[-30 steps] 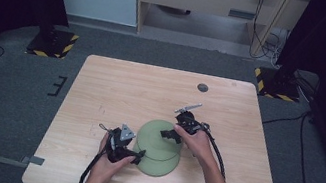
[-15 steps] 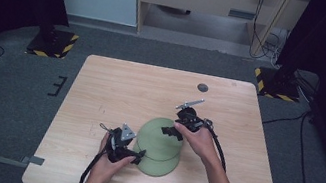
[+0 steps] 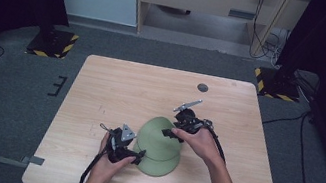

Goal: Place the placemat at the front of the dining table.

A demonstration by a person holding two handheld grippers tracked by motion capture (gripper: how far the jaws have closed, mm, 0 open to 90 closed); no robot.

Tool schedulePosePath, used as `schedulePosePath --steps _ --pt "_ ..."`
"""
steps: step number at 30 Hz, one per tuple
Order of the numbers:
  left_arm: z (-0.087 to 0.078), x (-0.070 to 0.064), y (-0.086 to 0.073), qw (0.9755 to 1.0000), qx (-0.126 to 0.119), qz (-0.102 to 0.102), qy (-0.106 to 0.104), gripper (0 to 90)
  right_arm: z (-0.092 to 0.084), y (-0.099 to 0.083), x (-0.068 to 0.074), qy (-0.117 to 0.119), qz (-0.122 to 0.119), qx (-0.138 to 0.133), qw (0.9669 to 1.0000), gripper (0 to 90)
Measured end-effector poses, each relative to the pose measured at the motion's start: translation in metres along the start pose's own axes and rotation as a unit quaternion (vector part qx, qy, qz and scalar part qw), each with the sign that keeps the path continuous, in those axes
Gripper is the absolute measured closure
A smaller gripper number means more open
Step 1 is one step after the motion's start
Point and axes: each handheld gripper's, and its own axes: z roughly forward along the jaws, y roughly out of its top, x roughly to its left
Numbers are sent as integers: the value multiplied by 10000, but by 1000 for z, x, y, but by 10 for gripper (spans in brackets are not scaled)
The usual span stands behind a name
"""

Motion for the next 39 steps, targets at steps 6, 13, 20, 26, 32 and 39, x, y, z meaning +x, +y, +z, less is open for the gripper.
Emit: schedulePosePath --steps 6,13,20,26,32,39 --pt "-1 -1 0 10000 -18 58 66 0 -4 -1 -3 -120 97 -55 9999 683" --pt "-1 -2 0 9999 -41 99 92 1 -7 -1 -6 -326 67 -192 9993 850" --pt "-4 2 -1 9999 -27 107 -23 13 -9 -2 -5 -395 45 -262 9989 853" --pt "-10 10 -2 9997 -185 111 -84 18 -11 -3 -5 -399 65 -287 9988 853" --pt "-18 25 -3 9998 -167 87 12 23 -17 -2 -6 -338 69 -375 9987 855" --pt "-25 50 -10 9990 -93 -333 278 23 -27 -1 -3 -258 47 -490 9985 856"
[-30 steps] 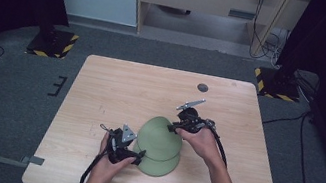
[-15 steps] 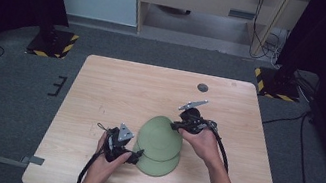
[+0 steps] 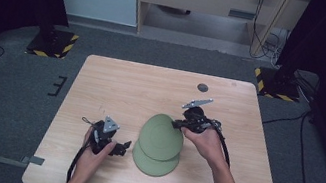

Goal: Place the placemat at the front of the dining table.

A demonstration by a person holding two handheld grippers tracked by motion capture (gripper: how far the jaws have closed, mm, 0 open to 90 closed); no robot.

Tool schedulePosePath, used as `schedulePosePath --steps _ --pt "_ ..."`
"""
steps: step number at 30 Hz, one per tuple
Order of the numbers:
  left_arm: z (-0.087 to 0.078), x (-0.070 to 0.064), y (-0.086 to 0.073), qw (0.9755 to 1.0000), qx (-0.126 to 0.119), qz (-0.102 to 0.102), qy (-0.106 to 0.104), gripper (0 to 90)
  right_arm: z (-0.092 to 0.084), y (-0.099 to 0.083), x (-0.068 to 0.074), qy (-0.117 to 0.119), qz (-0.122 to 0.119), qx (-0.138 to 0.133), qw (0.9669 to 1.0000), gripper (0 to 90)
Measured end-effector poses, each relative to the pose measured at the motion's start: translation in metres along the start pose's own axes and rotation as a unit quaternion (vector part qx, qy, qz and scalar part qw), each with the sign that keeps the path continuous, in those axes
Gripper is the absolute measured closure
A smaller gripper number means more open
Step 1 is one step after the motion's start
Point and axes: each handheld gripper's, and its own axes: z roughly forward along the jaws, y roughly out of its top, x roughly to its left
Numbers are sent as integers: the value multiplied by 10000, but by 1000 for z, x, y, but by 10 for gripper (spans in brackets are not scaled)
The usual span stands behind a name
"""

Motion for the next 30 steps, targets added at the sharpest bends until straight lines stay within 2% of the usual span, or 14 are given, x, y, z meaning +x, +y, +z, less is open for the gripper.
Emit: schedulePosePath --steps 2,6,9,16,24,30 --pt "-1 11 -3 9997 31 -227 112 24 -3 0 1 45 56 -46 10000 857" --pt "-2 25 -8 9986 119 -452 256 25 -8 3 4 76 1 -98 9999 857" --pt "-2 31 -11 9979 171 -526 329 26 -12 5 5 77 -20 -120 9999 857" --pt "2 34 -15 9970 351 -560 414 27 -23 12 6 108 -17 -250 9996 858" --pt "5 32 -16 9969 344 -439 551 21 -35 16 4 118 38 -371 9992 858" --pt "6 32 -15 9964 343 -486 603 4 -44 22 1 110 130 -494 9986 858"
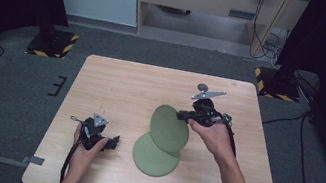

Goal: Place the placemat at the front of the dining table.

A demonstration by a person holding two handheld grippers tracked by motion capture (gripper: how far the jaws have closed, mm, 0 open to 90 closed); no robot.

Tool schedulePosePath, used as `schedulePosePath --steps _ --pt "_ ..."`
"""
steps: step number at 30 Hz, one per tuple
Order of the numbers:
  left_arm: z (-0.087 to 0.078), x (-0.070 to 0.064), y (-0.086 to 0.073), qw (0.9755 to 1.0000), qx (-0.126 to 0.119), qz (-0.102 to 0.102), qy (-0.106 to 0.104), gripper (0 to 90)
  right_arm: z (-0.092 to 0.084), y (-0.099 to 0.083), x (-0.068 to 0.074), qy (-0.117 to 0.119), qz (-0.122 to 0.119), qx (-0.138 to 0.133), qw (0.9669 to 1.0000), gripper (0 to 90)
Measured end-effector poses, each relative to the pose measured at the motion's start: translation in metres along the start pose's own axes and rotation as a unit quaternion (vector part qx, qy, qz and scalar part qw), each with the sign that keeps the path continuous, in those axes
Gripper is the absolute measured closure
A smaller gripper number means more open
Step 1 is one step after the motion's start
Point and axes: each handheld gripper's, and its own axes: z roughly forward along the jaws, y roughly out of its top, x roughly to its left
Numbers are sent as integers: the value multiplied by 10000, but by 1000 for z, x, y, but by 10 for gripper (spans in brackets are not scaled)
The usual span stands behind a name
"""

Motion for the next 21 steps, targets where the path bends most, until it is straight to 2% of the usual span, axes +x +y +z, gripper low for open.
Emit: schedulePosePath --steps 12,21 --pt "0 0 0 10000 5 -8 12 2 -7 15 -7 -108 137 -190 9997 858" --pt "0 0 0 10000 5 -24 30 2 -9 29 -22 -310 357 -354 9983 859"
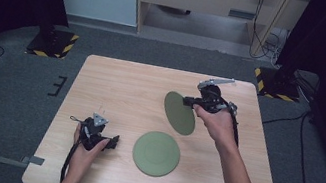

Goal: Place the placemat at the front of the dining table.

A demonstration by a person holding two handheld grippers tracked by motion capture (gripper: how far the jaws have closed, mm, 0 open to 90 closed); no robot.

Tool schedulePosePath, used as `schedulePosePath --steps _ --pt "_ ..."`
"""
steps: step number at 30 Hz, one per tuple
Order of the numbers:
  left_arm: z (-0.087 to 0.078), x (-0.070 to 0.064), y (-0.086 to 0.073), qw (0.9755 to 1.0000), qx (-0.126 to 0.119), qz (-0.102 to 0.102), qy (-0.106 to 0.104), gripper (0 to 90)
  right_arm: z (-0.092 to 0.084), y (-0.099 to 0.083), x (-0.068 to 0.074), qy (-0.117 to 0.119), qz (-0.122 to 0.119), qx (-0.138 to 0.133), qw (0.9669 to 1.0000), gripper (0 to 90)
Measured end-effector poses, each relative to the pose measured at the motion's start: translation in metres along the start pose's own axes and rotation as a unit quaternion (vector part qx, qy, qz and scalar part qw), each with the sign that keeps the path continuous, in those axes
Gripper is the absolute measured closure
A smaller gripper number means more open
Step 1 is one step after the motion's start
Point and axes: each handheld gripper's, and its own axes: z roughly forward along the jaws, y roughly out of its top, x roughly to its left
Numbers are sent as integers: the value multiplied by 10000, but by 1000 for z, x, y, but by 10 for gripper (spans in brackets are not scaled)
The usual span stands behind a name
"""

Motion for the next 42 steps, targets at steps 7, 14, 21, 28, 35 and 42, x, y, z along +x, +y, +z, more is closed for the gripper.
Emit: schedulePosePath --steps 7,14,21,28,35,42 --pt "0 0 0 10000 2 -2 0 2 4 13 -8 -166 48 -72 9998 859" --pt "0 0 0 10000 1 -7 6 1 13 20 -20 -290 122 -92 9995 859" --pt "0 0 0 10000 3 -11 7 0 22 27 -29 -396 202 -121 9989 859" --pt "0 -1 0 10000 -2 -27 15 0 27 36 -32 -468 264 -108 9985 859" --pt "1 -2 1 9999 5 -93 56 0 34 46 -29 -581 208 -103 9980 859" --pt "1 -2 1 9999 6 -92 57 0 44 54 -23 -688 188 -75 9974 859"
